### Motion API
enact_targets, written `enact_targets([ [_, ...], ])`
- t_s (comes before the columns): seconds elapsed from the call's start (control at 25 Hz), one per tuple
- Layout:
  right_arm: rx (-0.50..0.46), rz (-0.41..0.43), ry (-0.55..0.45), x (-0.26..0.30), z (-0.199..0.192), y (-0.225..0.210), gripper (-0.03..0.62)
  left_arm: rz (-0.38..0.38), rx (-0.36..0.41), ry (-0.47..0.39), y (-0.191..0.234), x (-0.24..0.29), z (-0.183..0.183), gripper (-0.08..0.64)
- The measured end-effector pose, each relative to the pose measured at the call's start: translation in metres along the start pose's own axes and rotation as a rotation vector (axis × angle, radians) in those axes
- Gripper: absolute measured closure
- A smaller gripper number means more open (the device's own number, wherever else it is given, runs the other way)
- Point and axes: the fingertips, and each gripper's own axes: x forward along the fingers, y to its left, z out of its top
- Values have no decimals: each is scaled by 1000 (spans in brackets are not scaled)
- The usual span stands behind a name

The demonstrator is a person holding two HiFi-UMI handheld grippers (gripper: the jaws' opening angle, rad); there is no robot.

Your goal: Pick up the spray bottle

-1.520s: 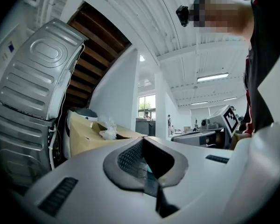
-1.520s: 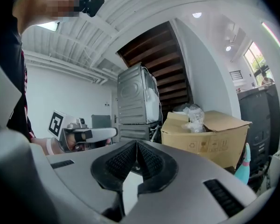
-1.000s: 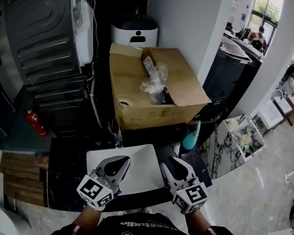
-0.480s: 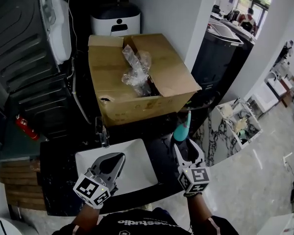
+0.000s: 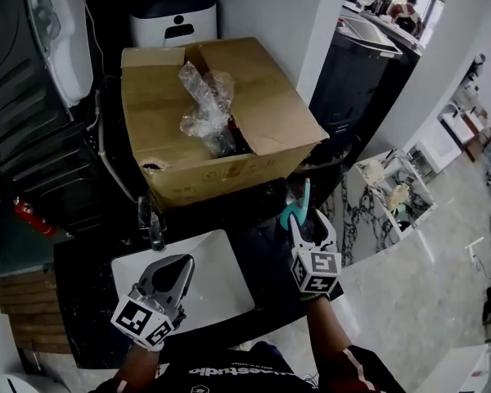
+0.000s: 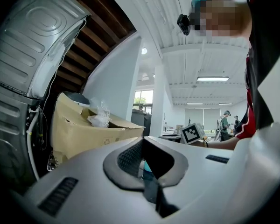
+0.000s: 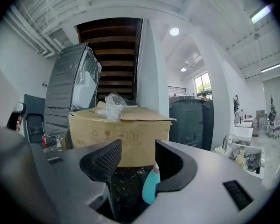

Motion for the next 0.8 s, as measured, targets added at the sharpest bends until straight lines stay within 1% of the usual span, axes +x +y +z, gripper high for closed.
enact_targets([
  [0.2,-20,-42,45,33,-19,-24,353,16,-4,30,10,9,-6,545],
  [0.32,-13,-63,70,52,-35,-38,353,23,-8,46,15,14,-12,545],
  [0.52,-11,-75,125,79,-62,-53,353,22,-16,91,19,18,-27,545],
  [0.8,-12,-90,175,101,-87,-66,354,50,-17,134,26,14,-39,545],
])
